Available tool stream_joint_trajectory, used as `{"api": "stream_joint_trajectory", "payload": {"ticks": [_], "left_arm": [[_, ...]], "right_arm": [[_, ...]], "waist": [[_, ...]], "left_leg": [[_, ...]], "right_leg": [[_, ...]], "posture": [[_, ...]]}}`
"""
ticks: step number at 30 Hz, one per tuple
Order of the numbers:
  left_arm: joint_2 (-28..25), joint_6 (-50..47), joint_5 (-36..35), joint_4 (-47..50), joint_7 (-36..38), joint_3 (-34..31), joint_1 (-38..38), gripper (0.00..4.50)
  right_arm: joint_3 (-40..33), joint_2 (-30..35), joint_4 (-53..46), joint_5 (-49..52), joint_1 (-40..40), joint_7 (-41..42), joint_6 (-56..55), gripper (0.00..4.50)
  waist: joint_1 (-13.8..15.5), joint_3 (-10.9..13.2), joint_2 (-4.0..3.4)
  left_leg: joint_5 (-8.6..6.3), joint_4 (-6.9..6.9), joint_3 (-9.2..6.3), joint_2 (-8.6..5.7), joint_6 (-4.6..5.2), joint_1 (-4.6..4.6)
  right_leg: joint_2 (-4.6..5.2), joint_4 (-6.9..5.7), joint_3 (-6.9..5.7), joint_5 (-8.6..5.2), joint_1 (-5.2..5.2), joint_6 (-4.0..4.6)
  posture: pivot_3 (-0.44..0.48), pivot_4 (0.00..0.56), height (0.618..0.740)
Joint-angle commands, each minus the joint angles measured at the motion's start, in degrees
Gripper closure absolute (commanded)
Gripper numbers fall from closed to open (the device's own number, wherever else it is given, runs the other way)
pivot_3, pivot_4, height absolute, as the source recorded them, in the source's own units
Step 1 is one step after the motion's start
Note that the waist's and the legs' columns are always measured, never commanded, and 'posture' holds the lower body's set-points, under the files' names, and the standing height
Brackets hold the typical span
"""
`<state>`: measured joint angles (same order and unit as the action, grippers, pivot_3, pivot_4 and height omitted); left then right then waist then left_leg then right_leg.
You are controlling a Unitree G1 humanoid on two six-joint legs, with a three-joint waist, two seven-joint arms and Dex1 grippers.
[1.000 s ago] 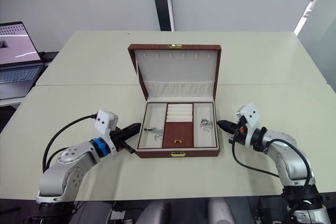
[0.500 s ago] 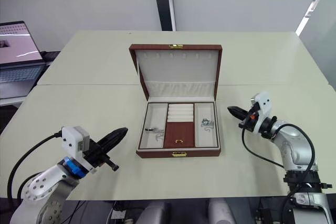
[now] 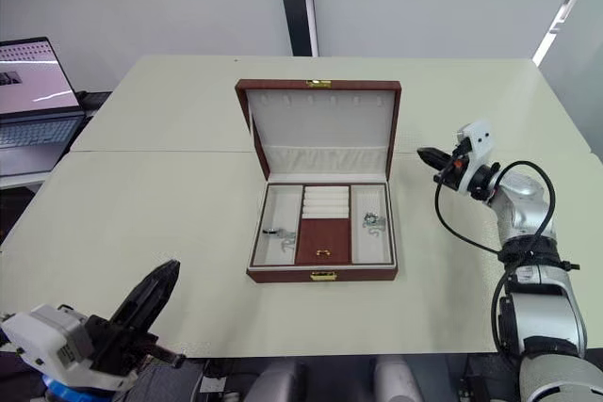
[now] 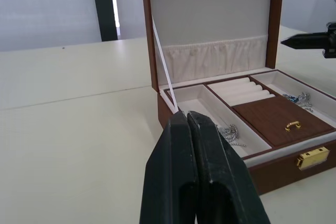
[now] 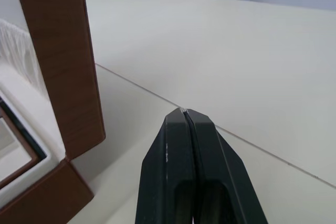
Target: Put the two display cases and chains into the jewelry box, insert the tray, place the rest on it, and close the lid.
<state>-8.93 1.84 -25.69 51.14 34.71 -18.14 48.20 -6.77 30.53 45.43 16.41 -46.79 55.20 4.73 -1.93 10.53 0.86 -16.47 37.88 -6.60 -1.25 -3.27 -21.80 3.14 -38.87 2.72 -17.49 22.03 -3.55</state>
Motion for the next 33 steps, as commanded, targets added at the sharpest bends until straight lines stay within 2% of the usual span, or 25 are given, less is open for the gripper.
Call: {"api": "stream_joint_trajectory", "payload": {"ticks": [1, 11, 23, 33], "left_arm": [[0.5, 4.9, 1.8, 1.1, 0.7, 2.2, 1.5, 4.48], [0.3, 8.1, 3.0, 0.1, -2.4, 4.7, 0.3, 4.48], [-0.3, 10.1, 2.9, 0.2, -4.1, 5.7, 1.7, 4.48], [-1.7, 11.5, 0.9, -0.8, -3.6, 5.1, 2.8, 4.48]], "right_arm": [[-1.2, -0.6, 5.1, -0.8, -5.4, 0.0, -4.8, 4.50], [-1.4, -2.6, 16.1, -3.0, -13.1, -1.0, -11.1, 4.50], [-1.3, -4.2, 18.6, -4.2, -15.0, -0.5, -13.3, 4.50], [-2.1, -8.0, 19.8, -3.4, -20.7, 1.1, -13.3, 4.50]], "waist": [[-0.1, 0.0, -0.01], [-0.1, 0.0, -0.02], [-0.1, 0.0, -0.03], [-0.5, 0.0, -0.07]], "left_leg": [[0.00, 0.00, 0.01, 0.01, 0.01, 0.01], [-0.02, -0.01, 0.00, 0.03, 0.03, 0.00], [-0.02, -0.01, 0.02, 0.04, 0.03, 0.01], [-0.02, -0.01, 0.03, 0.04, 0.03, 0.01]], "right_leg": [[0.00, -0.01, 0.00, 0.00, 0.00, 0.00], [-0.02, -0.02, 0.00, 0.00, 0.02, 0.01], [-0.03, -0.05, 0.01, 0.00, 0.03, 0.01], [-0.03, -0.07, 0.02, 0.00, 0.05, 0.02]], "posture": [[0.000, 0.150, 0.740], [0.000, 0.150, 0.740], [0.000, 0.150, 0.740], [0.000, 0.150, 0.740]]}}
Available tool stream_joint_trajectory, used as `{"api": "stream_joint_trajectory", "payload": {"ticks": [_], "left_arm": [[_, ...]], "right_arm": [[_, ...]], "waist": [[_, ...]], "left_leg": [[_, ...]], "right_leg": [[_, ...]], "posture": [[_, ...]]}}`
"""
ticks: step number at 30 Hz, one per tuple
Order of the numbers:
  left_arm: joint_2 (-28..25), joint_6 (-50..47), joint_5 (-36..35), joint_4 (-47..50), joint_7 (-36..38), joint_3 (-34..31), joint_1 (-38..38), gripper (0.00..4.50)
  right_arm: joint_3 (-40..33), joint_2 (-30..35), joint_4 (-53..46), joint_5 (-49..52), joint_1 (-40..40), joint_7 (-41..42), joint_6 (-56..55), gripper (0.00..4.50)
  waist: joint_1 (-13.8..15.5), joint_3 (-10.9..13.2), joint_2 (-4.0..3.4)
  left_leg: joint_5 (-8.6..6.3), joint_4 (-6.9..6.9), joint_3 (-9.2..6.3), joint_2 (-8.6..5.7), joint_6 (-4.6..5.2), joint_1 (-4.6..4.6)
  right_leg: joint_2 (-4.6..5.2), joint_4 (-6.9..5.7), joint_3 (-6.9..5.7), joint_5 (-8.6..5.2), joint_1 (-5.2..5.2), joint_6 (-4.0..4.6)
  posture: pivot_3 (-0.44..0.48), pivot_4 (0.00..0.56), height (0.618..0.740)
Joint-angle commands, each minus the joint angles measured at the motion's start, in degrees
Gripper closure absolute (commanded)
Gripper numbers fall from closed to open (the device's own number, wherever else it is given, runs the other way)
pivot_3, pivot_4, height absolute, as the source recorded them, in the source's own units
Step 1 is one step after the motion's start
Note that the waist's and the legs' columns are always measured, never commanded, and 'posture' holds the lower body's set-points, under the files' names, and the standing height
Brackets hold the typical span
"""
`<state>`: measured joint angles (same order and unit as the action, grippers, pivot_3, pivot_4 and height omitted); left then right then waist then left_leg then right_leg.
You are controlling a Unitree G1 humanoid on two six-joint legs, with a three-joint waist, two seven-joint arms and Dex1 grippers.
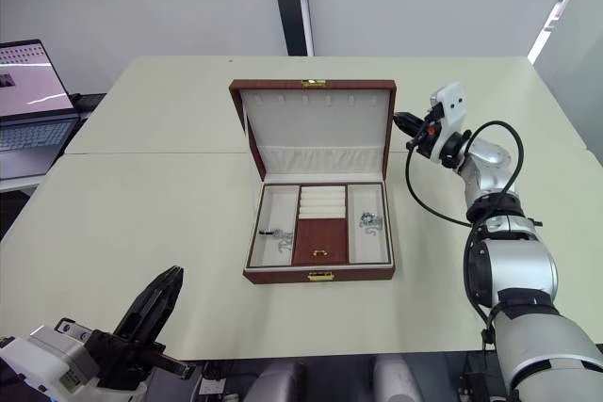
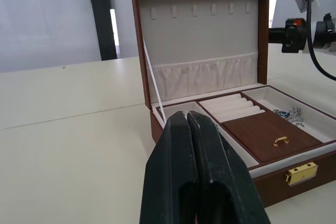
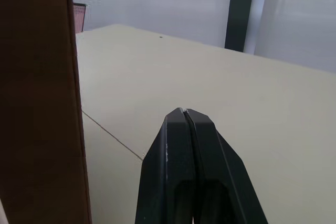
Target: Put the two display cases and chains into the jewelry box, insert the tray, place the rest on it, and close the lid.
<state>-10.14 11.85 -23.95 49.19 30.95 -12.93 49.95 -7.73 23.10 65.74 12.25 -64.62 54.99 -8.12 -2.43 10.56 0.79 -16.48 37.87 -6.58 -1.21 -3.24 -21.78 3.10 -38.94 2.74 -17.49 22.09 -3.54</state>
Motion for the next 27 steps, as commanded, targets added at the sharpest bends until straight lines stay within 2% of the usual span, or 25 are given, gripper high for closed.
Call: {"api": "stream_joint_trajectory", "payload": {"ticks": [1, 7, 12, 18, 25, 27], "left_arm": [[-0.5, 1.6, -0.8, 1.1, 0.2, 0.0, 1.2, 4.48], [-0.9, 2.1, -1.3, 1.0, 0.1, -0.3, 2.0, 4.48], [-0.8, 2.7, -0.9, 0.9, 0.0, 0.5, 2.7, 4.48], [-1.4, 2.6, -0.9, 0.7, 0.3, 0.4, 3.3, 4.48], [-1.9, 1.4, -1.8, 0.4, -0.5, -0.7, 2.9, 4.48], [-2.9, -1.8, -1.2, 0.6, -2.4, -0.5, 0.7, 4.48]], "right_arm": [[-1.2, -0.9, -0.6, 1.0, -3.2, 2.1, -0.1, 4.50], [0.9, -1.0, -4.5, 1.7, -2.7, 14.5, 8.2, 4.50], [3.3, 0.5, -13.6, 2.5, 1.4, 23.0, 15.8, 4.50], [3.9, 1.8, -19.1, 2.7, 4.4, 22.8, 18.1, 4.50], [2.7, 2.9, -19.2, 2.8, 5.8, 19.0, 15.1, 4.50], [2.4, 4.0, -20.2, 2.6, 8.0, 18.1, 13.3, 4.50]], "waist": [[-0.1, 0.0, 0.00], [-0.2, 0.0, -0.01], [-0.3, 0.0, -0.01], [-0.3, 0.0, -0.02], [-0.4, 0.0, -0.02], [-0.2, 0.0, -0.02]], "left_leg": [[0.00, 0.00, 0.00, 0.00, 0.00, 0.00], [0.00, 0.00, -0.01, 0.00, 0.00, -0.01], [0.00, 0.00, -0.02, 0.01, 0.00, -0.01], [0.00, 0.00, -0.02, 0.02, 0.00, 0.00], [0.00, 0.00, -0.01, 0.01, 0.00, -0.01], [0.00, 0.00, -0.01, 0.00, 0.00, -0.01]], "right_leg": [[0.00, 0.00, 0.00, 0.00, 0.00, 0.00], [0.01, 0.01, -0.01, 0.00, 0.01, 0.00], [0.01, 0.00, -0.02, 0.00, 0.01, 0.00], [0.00, -0.01, -0.02, 0.00, 0.01, 0.00], [0.00, -0.01, -0.02, 0.00, 0.01, 0.00], [0.00, -0.01, -0.02, 0.00, 0.01, 0.00]], "posture": [[0.000, 0.150, 0.740], [0.000, 0.150, 0.740], [0.000, 0.150, 0.740], [0.000, 0.150, 0.740], [0.000, 0.150, 0.740], [0.000, 0.150, 0.740]]}}
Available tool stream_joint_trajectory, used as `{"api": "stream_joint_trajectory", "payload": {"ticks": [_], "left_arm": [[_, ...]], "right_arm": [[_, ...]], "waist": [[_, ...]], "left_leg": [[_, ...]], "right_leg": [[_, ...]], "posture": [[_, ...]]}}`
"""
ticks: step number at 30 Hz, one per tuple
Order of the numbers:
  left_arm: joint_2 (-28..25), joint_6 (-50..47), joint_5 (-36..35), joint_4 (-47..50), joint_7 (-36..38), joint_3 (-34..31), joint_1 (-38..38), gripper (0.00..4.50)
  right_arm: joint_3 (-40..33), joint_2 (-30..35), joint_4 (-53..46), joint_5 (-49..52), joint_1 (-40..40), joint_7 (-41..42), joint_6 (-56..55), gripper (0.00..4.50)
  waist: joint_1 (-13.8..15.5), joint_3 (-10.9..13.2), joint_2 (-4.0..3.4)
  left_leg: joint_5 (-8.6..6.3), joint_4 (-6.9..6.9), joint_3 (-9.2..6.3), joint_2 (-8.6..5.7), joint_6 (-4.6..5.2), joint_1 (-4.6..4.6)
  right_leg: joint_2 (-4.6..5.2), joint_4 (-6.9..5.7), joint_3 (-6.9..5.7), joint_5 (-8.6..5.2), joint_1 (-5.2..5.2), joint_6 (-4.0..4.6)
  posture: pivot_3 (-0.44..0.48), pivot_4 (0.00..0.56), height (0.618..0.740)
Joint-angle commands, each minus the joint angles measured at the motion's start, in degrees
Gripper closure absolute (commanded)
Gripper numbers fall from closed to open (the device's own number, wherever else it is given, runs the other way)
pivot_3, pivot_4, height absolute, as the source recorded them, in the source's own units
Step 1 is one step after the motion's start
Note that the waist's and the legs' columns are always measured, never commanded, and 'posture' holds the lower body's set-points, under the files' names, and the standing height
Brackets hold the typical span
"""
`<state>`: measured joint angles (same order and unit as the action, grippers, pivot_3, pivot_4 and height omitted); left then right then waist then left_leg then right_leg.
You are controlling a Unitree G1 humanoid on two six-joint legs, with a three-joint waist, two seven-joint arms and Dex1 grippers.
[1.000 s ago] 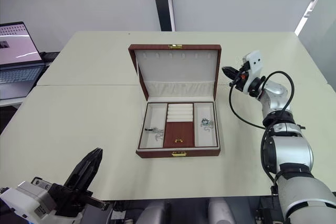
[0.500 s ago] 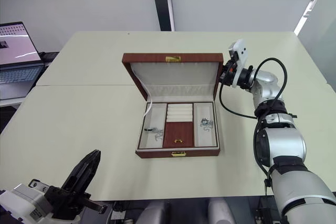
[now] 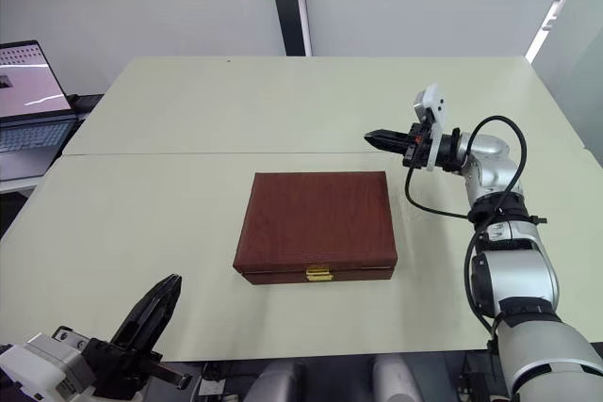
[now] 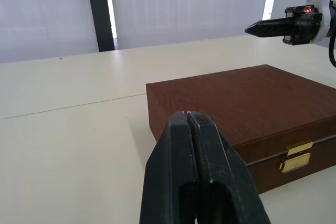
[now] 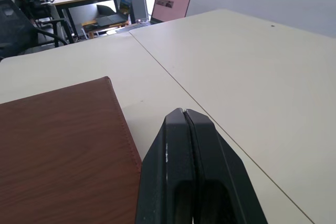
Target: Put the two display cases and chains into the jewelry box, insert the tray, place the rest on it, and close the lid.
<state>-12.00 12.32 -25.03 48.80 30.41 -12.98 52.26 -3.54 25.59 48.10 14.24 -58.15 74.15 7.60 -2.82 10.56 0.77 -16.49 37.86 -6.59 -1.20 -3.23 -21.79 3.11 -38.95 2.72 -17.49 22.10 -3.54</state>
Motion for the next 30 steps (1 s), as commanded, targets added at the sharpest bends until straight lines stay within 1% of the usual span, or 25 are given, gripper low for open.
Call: {"api": "stream_joint_trajectory", "payload": {"ticks": [1, 3, 5, 7, 8, 10, 11, 14, 16, 18, 19, 20, 21, 22, 23, 25, 30], "left_arm": [[-1.7, -4.1, 1.2, 0.5, -3.1, -0.2, -3.9, 4.48], [-2.6, -7.2, 2.6, -0.3, -5.4, -0.4, -7.2, 4.48], [-3.7, -10.5, 3.8, -1.5, -7.9, -2.4, -10.5, 4.50], [-4.6, -13.5, 1.5, -3.3, -9.5, -4.8, -13.4, 4.10], [-5.4, -14.2, 0.5, -4.6, -9.3, -5.9, -14.9, 3.90], [-6.6, -16.6, -2.4, -7.9, -9.5, -8.4, -17.8, 3.27], [-7.3, -16.8, -2.8, -9.9, -8.7, -9.4, -18.9, 3.02], [-9.3, -16.5, -3.3, -15.7, -5.2, -10.8, -20.7, 2.03], [-11.0, -18.8, -5.3, -22.6, -4.8, -12.6, -25.0, 1.42], [-13.3, -21.4, -7.0, -28.4, -2.9, -13.2, -28.8, 0.83], [-15.0, -22.5, -7.4, -32.7, -1.9, -13.6, -32.2, 0.49], [-16.0, -23.3, -7.7, -35.6, -1.2, -13.9, -34.6, 0.18], [-17.2, -22.7, -7.5, -38.7, 0.2, -14.2, -36.9, 0.05], [-18.8, -22.0, -7.0, -42.6, 1.6, -14.3, -40.1, 0.05], [-20.3, -23.3, -7.6, -45.7, 3.9, -13.9, -42.6, 0.05], [-22.8, -21.9, -6.2, -51.8, 7.1, -13.3, -47.2, 0.05], [-26.5, -21.2, -4.6, -58.3, 13.4, -12.1, -51.7, 0.05]], "right_arm": [[-2.2, 2.2, -3.4, 0.7, 2.9, -1.8, -3.2, 4.50], [-2.8, 3.0, -5.3, 1.1, 5.0, -2.7, -3.2, 4.50], [-4.0, 4.5, -9.0, 2.4, 8.6, -3.4, -1.6, 4.11], [-4.5, 6.1, -12.9, 2.4, 13.1, -4.6, -1.5, 3.68], [-4.8, 6.8, -14.5, 2.5, 15.1, -5.1, -1.8, 3.39], [-6.0, 8.0, -17.7, 3.4, 18.8, -6.0, -1.1, 2.82], [-6.7, 8.6, -19.2, 3.7, 20.7, -6.3, -1.0, 2.61], [-8.6, 9.9, -23.1, 5.3, 25.1, -7.9, -0.4, 1.71], [-9.7, 11.3, -25.1, 5.4, 29.2, -8.9, -0.4, 1.12], [-10.5, 12.3, -27.3, 5.5, 32.9, -9.9, 0.0, 0.47], [-11.3, 12.9, -28.9, 5.9, 35.4, -10.5, 0.6, 0.07], [-11.7, 13.3, -30.2, 6.4, 37.1, -11.1, 1.1, 0.00], [-12.1, 13.6, -31.4, 6.6, 38.8, -11.7, 1.6, 0.00], [-12.7, 14.1, -32.0, 6.4, 40.8, -12.4, 1.5, 0.00], [-13.2, 14.6, -32.2, 6.0, 42.5, -13.0, 1.3, 0.00], [-14.6, 15.2, -30.3, 5.7, 44.7, -13.8, -0.2, 0.00], [-15.9, 16.4, -27.1, 5.9, 46.9, -14.3, -2.0, 0.00]], "waist": [[0.4, 0.0, 0.01], [0.6, 0.0, 0.00], [0.8, 0.0, -0.01], [1.0, 0.0, -0.01], [1.0, 0.0, -0.01], [1.0, 0.0, -0.03], [0.9, 0.0, -0.06], [0.7, -0.1, -0.08], [0.8, -0.1, -0.11], [1.1, -0.1, -0.13], [1.2, -0.1, -0.10], [1.2, -0.1, -0.10], [1.2, -0.1, -0.10], [1.2, -0.1, -0.09], [1.2, -0.1, -0.09], [1.2, -0.1, -0.09], [0.1, -0.1, -0.10]], "left_leg": [[0.00, 0.01, -0.05, -0.01, 0.00, 0.00], [0.00, 0.04, -0.06, -0.03, 0.00, -0.01], [0.00, 0.03, -0.05, -0.03, 0.00, -0.01], [0.00, 0.02, -0.06, -0.02, 0.00, -0.01], [0.00, 0.01, -0.08, -0.02, 0.00, -0.02], [0.00, 0.01, -0.08, -0.01, 0.00, -0.02], [0.00, 0.03, -0.07, -0.01, 0.00, -0.01], [0.01, 0.04, -0.03, 0.00, -0.01, 0.05], [0.00, 0.03, 0.02, 0.00, 0.00, 0.07], [0.01, 0.03, -0.05, 0.00, -0.01, 0.07], [0.01, 0.04, -0.13, 0.01, -0.01, 0.07], [0.01, 0.04, -0.20, 0.00, -0.01, 0.06], [0.01, 0.06, -0.23, -0.02, -0.01, 0.07], [0.01, 0.08, -0.24, -0.07, -0.01, 0.04], [0.01, 0.09, -0.21, -0.06, -0.01, 0.05], [0.01, 0.09, -0.24, -0.07, -0.01, 0.06], [0.01, 0.03, -0.08, -0.02, -0.01, 0.13]], "right_leg": [[0.00, -0.01, -0.04, 0.00, -0.02, 0.00], [0.00, -0.02, -0.05, 0.00, -0.03, -0.01], [0.00, -0.02, -0.04, 0.01, -0.03, -0.01], [0.00, -0.02, -0.04, 0.01, -0.01, -0.01], [0.00, -0.02, -0.06, 0.00, -0.01, -0.01], [0.00, -0.03, -0.05, 0.00, -0.01, -0.01], [0.00, -0.05, -0.06, 0.00, -0.01, -0.01], [0.00, -0.07, -0.04, 0.01, -0.03, -0.01], [0.00, -0.06, -0.01, 0.01, -0.03, -0.01], [-0.01, -0.09, -0.08, 0.01, -0.06, -0.01], [-0.04, -0.09, -0.15, 0.01, -0.07, -0.01], [-0.04, -0.07, -0.20, 0.01, -0.10, -0.01], [-0.03, -0.06, -0.20, 0.01, -0.13, -0.01], [0.00, -0.06, -0.20, 0.01, -0.13, -0.01], [0.00, -0.05, -0.18, 0.01, -0.13, -0.03], [0.00, -0.06, -0.21, 0.02, -0.13, -0.03], [0.00, -0.05, -0.10, 0.02, -0.10, -0.03]], "posture": [[0.000, 0.150, 0.740], [0.000, 0.150, 0.740], [0.000, 0.150, 0.740], [0.000, 0.150, 0.740], [0.000, 0.150, 0.740], [0.000, 0.150, 0.740], [0.000, 0.150, 0.740], [0.000, 0.150, 0.740], [0.000, 0.150, 0.740], [0.000, 0.150, 0.740], [0.000, 0.150, 0.740], [0.000, 0.150, 0.740], [0.000, 0.150, 0.740], [0.000, 0.150, 0.740], [0.000, 0.150, 0.740], [0.000, 0.150, 0.740], [0.000, 0.150, 0.740]]}}
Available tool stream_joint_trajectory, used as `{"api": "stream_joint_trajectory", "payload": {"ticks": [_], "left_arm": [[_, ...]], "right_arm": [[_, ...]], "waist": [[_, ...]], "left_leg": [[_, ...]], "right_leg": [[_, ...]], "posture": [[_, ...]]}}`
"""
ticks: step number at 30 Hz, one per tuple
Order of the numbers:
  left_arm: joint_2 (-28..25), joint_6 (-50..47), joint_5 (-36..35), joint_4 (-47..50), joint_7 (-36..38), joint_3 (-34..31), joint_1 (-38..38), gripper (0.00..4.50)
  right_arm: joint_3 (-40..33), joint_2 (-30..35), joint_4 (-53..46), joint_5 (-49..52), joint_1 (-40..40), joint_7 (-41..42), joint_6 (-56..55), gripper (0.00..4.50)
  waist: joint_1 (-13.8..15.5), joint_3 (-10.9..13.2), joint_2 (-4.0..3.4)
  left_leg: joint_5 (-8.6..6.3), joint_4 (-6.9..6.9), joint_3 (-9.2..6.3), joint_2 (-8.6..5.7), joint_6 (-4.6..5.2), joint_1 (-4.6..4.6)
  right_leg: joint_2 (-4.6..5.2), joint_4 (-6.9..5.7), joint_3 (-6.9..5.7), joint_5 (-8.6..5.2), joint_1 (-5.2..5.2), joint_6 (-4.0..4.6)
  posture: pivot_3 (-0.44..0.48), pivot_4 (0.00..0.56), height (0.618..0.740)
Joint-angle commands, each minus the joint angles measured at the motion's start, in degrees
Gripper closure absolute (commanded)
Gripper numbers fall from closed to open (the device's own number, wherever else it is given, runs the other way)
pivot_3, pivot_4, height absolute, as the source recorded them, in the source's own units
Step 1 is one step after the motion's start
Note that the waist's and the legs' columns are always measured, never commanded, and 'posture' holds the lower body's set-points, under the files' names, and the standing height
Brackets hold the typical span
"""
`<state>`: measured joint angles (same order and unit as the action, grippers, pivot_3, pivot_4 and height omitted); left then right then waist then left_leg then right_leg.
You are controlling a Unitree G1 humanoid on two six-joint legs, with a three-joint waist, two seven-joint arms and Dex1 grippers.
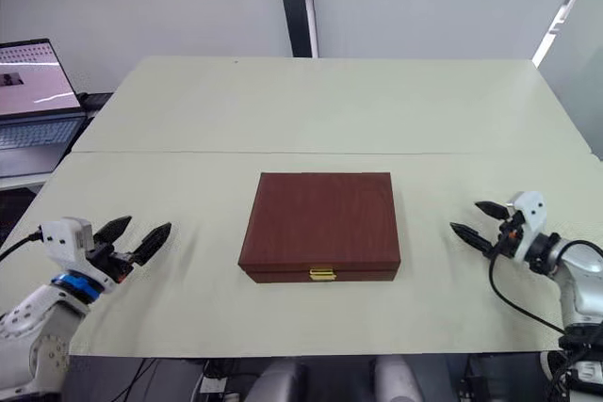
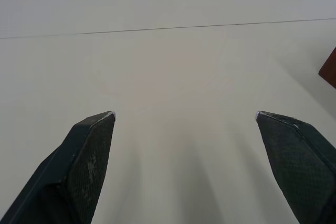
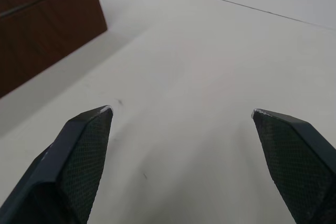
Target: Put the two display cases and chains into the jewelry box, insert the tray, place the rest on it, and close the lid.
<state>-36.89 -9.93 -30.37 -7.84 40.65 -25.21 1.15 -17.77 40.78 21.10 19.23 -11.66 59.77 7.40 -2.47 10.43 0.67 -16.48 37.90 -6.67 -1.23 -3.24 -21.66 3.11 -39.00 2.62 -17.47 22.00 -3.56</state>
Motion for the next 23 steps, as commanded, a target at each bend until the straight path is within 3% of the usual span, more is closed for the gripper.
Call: {"api": "stream_joint_trajectory", "payload": {"ticks": [1, 23], "left_arm": [[-2.1, 1.1, 1.0, -2.4, 4.0, 0.2, -1.0, 0.05], [-3.4, -2.8, 4.9, 2.6, 4.4, 1.5, -0.4, 0.05]], "right_arm": [[-1.8, 1.5, -0.1, 1.0, 0.7, 0.2, -1.8, 0.00], [-2.1, 2.9, -2.3, 2.2, 0.4, 0.1, -0.6, 0.00]], "waist": [[-0.5, 0.0, 0.00], [-0.5, 0.0, 0.00]], "left_leg": [[0.00, -0.01, 0.01, 0.01, 0.00, 0.02], [0.00, 0.01, -0.06, 0.03, 0.00, 0.02]], "right_leg": [[0.00, 0.00, 0.00, 0.00, 0.00, 0.00], [0.01, -0.05, 0.00, 0.01, 0.00, -0.01]], "posture": [[0.000, 0.150, 0.740], [0.000, 0.150, 0.740]]}}
